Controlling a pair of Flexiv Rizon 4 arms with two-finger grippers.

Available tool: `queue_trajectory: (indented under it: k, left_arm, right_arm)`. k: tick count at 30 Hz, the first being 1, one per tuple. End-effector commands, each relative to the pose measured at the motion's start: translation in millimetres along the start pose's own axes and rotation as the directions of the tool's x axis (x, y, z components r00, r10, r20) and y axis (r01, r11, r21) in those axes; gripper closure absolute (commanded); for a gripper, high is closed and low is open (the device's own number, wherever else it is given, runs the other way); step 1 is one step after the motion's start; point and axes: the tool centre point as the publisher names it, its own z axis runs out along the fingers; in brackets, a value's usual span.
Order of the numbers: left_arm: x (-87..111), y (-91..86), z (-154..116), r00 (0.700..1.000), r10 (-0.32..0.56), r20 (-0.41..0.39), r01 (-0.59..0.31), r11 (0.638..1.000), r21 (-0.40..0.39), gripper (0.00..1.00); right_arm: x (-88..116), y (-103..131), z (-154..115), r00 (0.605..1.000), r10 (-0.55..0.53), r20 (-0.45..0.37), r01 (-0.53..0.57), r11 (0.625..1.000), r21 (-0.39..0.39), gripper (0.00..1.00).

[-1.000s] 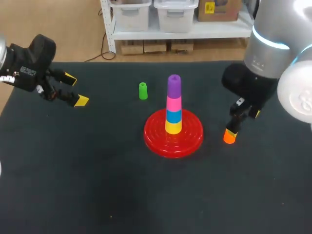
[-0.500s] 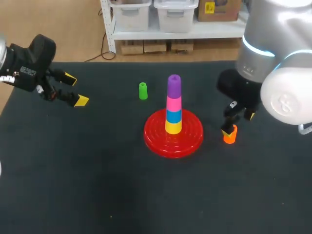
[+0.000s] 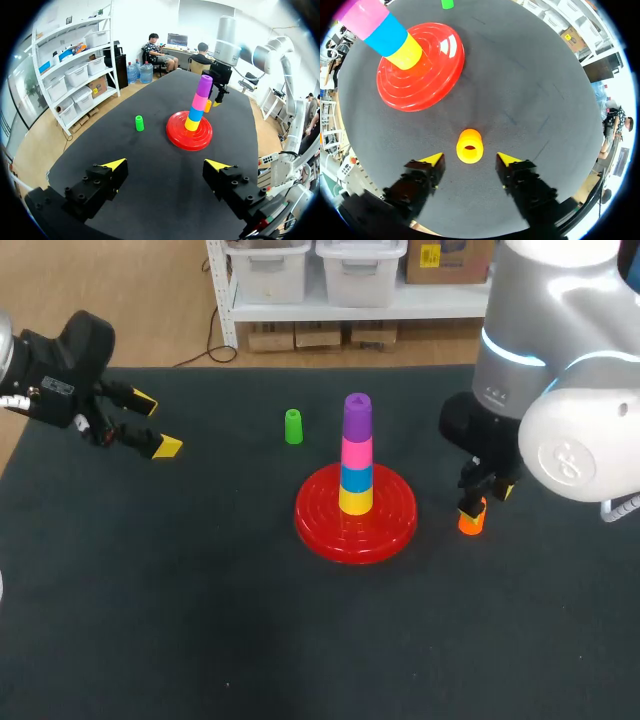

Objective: Pick up and stack the cylinders on the red base in this order: pink,purple,orange,green

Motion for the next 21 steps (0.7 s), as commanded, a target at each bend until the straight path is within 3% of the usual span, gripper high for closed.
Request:
queue_trajectory:
  k: [1,21]
  left_arm:
    - [1.9,0.1,-0.5,1.0,0.003,0.006,-0.003,1.0,0.001,0.0]
    - [1.9,0.1,-0.5,1.0,0.003,0.006,-0.003,1.0,0.001,0.0]
  right_arm:
    - [-5.7,4.2,0.3,1.0,-0.004,-0.01,0.004,1.0,0.014,0.5]
    - [-5.8,1.1,7.4,1.0,0.008,-0.022,-0.008,1.0,0.024,0.53]
